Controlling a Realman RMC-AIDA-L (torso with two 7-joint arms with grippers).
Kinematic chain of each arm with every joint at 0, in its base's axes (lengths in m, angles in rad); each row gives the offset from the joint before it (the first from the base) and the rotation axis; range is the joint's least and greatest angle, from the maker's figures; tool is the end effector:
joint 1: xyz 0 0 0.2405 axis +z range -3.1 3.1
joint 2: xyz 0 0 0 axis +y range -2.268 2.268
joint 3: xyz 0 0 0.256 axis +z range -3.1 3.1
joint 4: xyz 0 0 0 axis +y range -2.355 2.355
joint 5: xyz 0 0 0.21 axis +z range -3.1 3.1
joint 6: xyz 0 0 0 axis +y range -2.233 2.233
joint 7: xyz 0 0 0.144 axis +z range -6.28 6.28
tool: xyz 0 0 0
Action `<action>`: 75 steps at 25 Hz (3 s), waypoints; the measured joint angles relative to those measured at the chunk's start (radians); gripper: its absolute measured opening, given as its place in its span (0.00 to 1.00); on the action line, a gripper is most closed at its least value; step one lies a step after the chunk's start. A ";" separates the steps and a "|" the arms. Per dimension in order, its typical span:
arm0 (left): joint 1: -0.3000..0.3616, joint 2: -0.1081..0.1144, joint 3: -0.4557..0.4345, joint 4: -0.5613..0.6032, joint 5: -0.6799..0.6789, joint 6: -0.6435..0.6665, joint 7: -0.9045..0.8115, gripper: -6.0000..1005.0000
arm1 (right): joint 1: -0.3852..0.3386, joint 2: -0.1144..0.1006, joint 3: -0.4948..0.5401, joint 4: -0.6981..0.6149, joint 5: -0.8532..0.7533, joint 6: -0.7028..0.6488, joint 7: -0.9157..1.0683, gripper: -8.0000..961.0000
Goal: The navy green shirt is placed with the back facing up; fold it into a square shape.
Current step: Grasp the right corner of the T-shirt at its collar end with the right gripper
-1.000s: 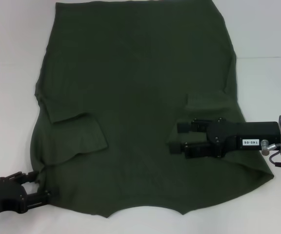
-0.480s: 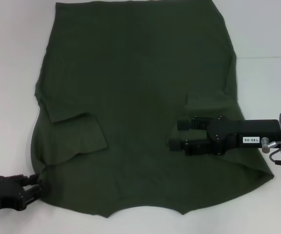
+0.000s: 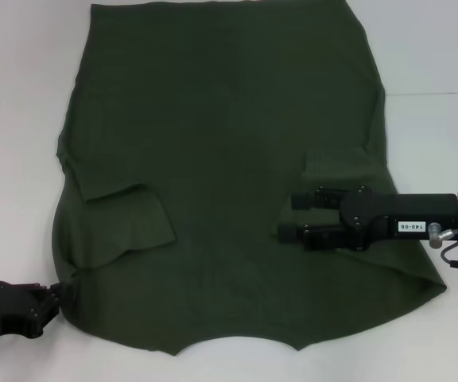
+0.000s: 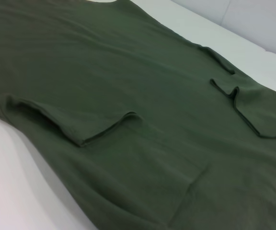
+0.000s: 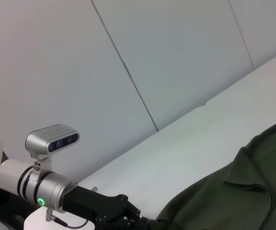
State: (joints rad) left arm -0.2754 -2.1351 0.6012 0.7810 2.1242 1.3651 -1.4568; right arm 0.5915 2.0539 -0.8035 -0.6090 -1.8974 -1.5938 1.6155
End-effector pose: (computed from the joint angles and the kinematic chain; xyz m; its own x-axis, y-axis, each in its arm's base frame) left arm -0.3584 0.2722 0.0082 0.6816 0.5735 0.4545 0.7277 -0.5963 -0.3389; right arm 0.2309 0.3388 -0.0070 0.6916 -0.4991 -0.5220 -0.5472 -0.8339 0.0723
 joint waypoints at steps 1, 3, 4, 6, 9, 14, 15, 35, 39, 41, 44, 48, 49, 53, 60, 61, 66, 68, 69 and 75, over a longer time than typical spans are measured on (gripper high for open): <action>-0.001 0.000 0.000 0.000 0.000 0.000 -0.001 0.09 | -0.001 0.000 0.000 0.000 0.000 0.000 0.000 0.95; -0.003 0.001 0.000 0.001 0.000 0.001 -0.003 0.08 | -0.001 0.000 0.001 0.000 0.000 0.002 -0.001 0.95; -0.005 0.001 -0.002 0.001 0.000 0.006 -0.005 0.07 | -0.001 0.000 0.001 0.000 0.000 0.002 -0.001 0.95; -0.008 0.004 -0.008 0.001 -0.004 0.037 -0.014 0.06 | 0.000 0.000 0.002 0.000 0.000 0.003 0.002 0.95; -0.010 0.006 -0.024 0.001 -0.011 0.080 -0.022 0.05 | 0.002 0.000 0.004 0.000 0.000 0.004 0.008 0.95; -0.013 0.006 -0.093 -0.002 -0.022 0.164 -0.029 0.05 | -0.004 -0.004 0.022 0.000 -0.001 0.015 0.051 0.95; -0.013 0.006 -0.105 -0.006 -0.023 0.165 -0.030 0.05 | -0.007 -0.006 0.026 0.000 -0.002 0.018 0.062 0.95; -0.023 -0.010 -0.150 -0.034 -0.033 0.158 -0.030 0.05 | -0.171 -0.144 0.113 -0.054 -0.153 0.067 0.462 0.94; -0.024 -0.011 -0.147 -0.034 -0.034 0.158 -0.030 0.05 | -0.188 -0.146 0.164 -0.074 -0.216 0.063 0.483 0.94; -0.024 -0.011 -0.147 -0.034 -0.034 0.158 -0.030 0.05 | -0.192 -0.146 0.184 -0.070 -0.253 0.065 0.492 0.94; -0.024 -0.011 -0.148 -0.034 -0.034 0.158 -0.030 0.05 | -0.193 -0.144 0.188 -0.067 -0.268 0.068 0.497 0.94; -0.024 -0.012 -0.150 -0.034 -0.034 0.158 -0.030 0.05 | -0.192 -0.134 0.191 -0.066 -0.300 0.083 0.508 0.94; -0.024 -0.012 -0.150 -0.034 -0.034 0.158 -0.030 0.05 | -0.191 -0.131 0.191 -0.066 -0.305 0.089 0.508 0.94; -0.024 -0.012 -0.151 -0.034 -0.034 0.158 -0.029 0.05 | -0.179 -0.123 0.186 -0.048 -0.331 0.107 0.508 0.94; -0.025 -0.013 -0.151 -0.034 -0.034 0.157 -0.027 0.05 | -0.155 -0.112 0.183 -0.015 -0.361 0.125 0.502 0.94; -0.026 -0.013 -0.151 -0.034 -0.034 0.157 -0.027 0.05 | -0.154 -0.111 0.183 -0.014 -0.365 0.125 0.502 0.94; -0.029 -0.013 -0.152 -0.034 -0.034 0.155 -0.027 0.05 | -0.146 -0.106 0.183 -0.014 -0.369 0.115 0.502 0.94; -0.030 -0.013 -0.152 -0.034 -0.033 0.154 -0.027 0.05 | -0.145 -0.106 0.184 -0.014 -0.369 0.108 0.501 0.94; -0.031 -0.013 -0.152 -0.034 -0.033 0.151 -0.027 0.05 | -0.144 -0.106 0.185 -0.014 -0.369 0.105 0.500 0.94; -0.034 -0.013 -0.152 -0.035 -0.034 0.143 -0.028 0.05 | -0.142 -0.106 0.184 -0.014 -0.371 0.097 0.510 0.94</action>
State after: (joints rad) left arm -0.3091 -2.1476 0.4493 0.7463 2.0907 1.5083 -1.4844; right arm 0.4494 1.9481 -0.6194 -0.6227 -2.2688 -1.4969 2.1251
